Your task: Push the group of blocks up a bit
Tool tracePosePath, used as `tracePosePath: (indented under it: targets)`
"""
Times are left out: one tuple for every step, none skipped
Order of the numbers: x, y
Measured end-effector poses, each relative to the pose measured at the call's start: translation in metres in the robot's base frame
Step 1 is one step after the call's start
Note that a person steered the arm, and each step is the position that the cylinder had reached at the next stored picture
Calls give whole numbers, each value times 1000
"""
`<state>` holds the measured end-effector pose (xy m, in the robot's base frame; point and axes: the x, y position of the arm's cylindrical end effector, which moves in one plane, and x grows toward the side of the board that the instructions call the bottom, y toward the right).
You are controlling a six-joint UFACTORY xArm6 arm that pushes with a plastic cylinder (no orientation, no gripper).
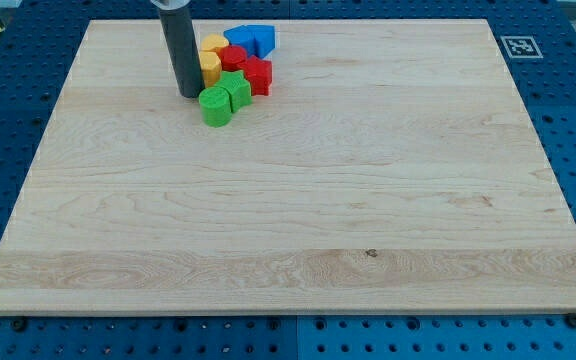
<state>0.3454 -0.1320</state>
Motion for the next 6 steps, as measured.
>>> tracePosePath:
  targets:
    - [27, -19]
    - [58, -34]
    - [71, -18]
    - [65, 33]
    - [64, 34]
    - [48, 34]
